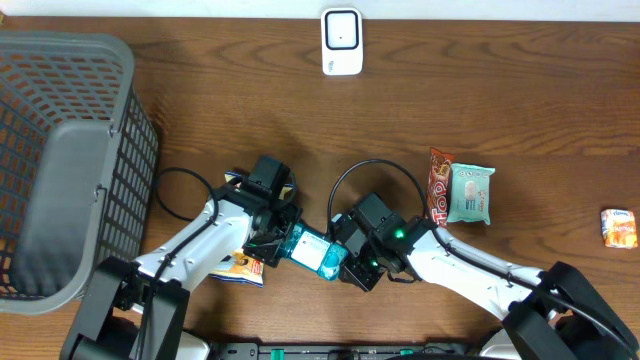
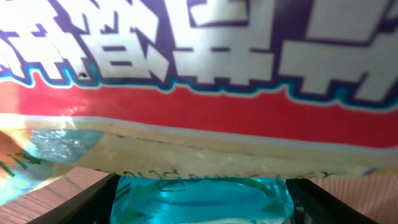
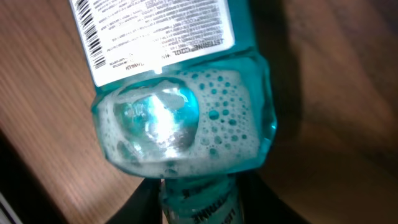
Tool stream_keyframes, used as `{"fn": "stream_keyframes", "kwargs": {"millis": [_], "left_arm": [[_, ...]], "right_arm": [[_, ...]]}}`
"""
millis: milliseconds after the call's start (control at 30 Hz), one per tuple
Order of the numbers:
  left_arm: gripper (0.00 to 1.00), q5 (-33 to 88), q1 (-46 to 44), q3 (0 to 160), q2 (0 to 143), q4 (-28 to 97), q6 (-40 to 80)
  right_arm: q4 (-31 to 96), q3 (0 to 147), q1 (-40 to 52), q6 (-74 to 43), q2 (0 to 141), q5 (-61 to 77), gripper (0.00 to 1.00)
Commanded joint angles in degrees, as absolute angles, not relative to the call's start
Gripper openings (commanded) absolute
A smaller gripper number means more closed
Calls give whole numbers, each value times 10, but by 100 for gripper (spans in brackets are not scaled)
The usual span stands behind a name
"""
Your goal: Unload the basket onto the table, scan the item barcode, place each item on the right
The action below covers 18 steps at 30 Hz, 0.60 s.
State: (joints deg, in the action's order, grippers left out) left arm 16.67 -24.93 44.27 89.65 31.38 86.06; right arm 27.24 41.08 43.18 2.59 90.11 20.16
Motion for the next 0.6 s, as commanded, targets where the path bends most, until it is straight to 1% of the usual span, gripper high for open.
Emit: {"fn": "stream_keyframes", "kwargs": {"millis": [0, 67, 100, 300, 333, 367, 400, 433, 567], "left_arm": [[73, 161, -251, 433, 902, 327, 851], [73, 161, -251, 433, 902, 327, 851], [73, 161, -251, 433, 902, 327, 851], [73, 161, -251, 433, 902, 329, 851], [73, 161, -251, 433, 902, 329, 851], [73, 161, -251, 433, 902, 329, 851], [73, 161, -251, 433, 902, 329, 851], [73, 161, -251, 433, 902, 329, 851], [73, 161, -251, 433, 902, 329, 851]], "right_arm": [[293, 411, 429, 42, 920, 166, 10], [294, 412, 429, 43, 919, 166, 3], [294, 413, 429, 44, 918, 166, 2], [331, 438, 420, 44, 904, 179, 1], [334, 439, 420, 44, 903, 186, 12], [338, 440, 421, 44, 903, 188, 26], [343, 440, 423, 44, 903, 187, 33], [357, 438, 430, 44, 905, 167, 44], [362, 437, 455, 44, 908, 114, 47]]}}
